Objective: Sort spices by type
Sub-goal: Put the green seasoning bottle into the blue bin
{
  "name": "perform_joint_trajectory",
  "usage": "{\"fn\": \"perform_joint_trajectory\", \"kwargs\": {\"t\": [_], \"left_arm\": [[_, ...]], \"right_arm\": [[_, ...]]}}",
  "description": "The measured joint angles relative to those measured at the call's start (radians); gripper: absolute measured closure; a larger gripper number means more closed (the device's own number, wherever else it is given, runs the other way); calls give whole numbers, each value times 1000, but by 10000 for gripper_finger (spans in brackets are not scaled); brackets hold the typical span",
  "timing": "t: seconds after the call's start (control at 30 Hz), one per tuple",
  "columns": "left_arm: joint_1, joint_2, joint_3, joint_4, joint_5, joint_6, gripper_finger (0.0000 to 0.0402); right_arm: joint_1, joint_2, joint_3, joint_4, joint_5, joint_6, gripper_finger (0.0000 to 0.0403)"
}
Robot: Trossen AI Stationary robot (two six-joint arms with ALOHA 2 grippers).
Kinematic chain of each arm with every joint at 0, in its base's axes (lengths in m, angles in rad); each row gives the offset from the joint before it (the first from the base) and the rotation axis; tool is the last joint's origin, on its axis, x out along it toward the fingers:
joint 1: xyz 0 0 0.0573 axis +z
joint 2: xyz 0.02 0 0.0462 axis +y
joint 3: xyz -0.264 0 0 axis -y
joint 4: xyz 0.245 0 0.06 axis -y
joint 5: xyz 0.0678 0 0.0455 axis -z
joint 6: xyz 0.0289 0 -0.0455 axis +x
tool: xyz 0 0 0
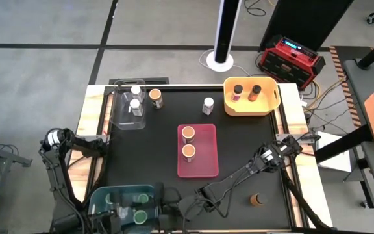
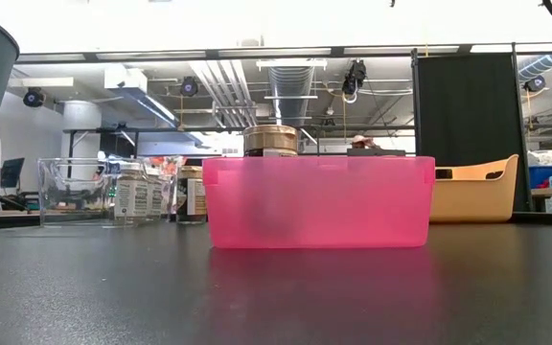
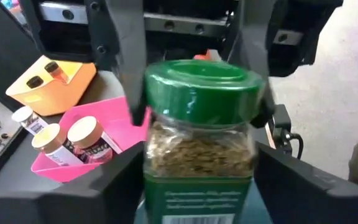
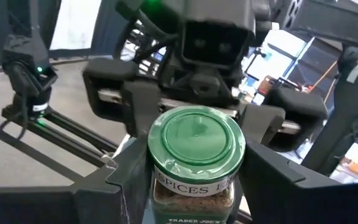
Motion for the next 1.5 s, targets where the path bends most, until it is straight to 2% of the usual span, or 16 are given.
{"fn": "perform_joint_trajectory", "kwargs": {"t": [0.17,0.5,0.57,0.73,0.9,1.0,1.17,1.4,1.5], "left_arm": [[0,0,0,-3,16,3,217],[-5,0,0,-7,27,-6,218],[-14,0,-1,-15,6,-8,218],[-48,1,-6,-34,-66,-1,218],[-53,1,-6,-34,-132,-1,218],[-57,1,-6,-17,-174,17,218],[-57,1,-6,60,-231,100,218],[-47,1,-6,236,-238,272,218],[-46,1,3,292,-235,335,218]], "right_arm": [[2,0,-1,11,7,12,208],[2,0,-5,-2,9,50,207],[2,0,-3,-4,17,63,184],[5,-1,-1,-25,47,71,98],[33,-37,-1,-75,186,33,61],[59,-72,0,-172,244,39,59],[86,-89,0,-331,243,142,72],[68,-67,-3,-254,236,227,85],[55,-56,-5,-233,185,246,78]]}}
